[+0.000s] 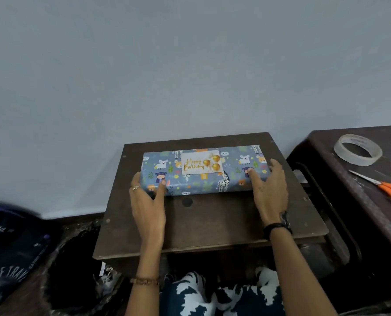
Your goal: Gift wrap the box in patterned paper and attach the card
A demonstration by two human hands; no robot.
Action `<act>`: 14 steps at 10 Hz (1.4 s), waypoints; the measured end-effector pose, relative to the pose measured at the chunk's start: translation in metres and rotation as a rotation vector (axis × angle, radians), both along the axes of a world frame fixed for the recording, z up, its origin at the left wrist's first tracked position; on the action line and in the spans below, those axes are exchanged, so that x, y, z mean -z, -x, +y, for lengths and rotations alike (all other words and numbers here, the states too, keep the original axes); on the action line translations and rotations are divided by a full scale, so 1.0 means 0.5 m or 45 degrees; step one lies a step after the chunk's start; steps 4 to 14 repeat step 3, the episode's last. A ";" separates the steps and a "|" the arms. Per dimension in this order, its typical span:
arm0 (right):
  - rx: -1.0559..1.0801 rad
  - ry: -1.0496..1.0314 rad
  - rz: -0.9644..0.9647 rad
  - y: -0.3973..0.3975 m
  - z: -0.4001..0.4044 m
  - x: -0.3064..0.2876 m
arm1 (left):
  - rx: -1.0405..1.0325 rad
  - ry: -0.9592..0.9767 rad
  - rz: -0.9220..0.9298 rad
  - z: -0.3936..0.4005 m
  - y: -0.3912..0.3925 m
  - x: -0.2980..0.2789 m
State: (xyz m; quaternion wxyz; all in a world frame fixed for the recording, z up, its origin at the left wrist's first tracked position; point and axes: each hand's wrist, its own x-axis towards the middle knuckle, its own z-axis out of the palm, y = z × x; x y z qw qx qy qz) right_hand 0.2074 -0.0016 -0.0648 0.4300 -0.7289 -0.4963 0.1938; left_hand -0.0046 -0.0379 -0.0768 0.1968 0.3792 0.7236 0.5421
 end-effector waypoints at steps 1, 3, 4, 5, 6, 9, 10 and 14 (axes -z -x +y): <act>0.035 -0.070 0.061 0.019 -0.015 0.020 | 0.121 -0.029 -0.044 -0.015 0.007 0.003; 0.048 -0.267 -0.230 0.049 -0.063 0.054 | 0.349 -0.042 0.357 -0.070 -0.001 0.010; 0.048 -0.267 -0.230 0.049 -0.063 0.054 | 0.349 -0.042 0.357 -0.070 -0.001 0.010; 0.048 -0.267 -0.230 0.049 -0.063 0.054 | 0.349 -0.042 0.357 -0.070 -0.001 0.010; 0.048 -0.267 -0.230 0.049 -0.063 0.054 | 0.349 -0.042 0.357 -0.070 -0.001 0.010; 0.048 -0.267 -0.230 0.049 -0.063 0.054 | 0.349 -0.042 0.357 -0.070 -0.001 0.010; 0.048 -0.267 -0.230 0.049 -0.063 0.054 | 0.349 -0.042 0.357 -0.070 -0.001 0.010; 0.048 -0.267 -0.230 0.049 -0.063 0.054 | 0.349 -0.042 0.357 -0.070 -0.001 0.010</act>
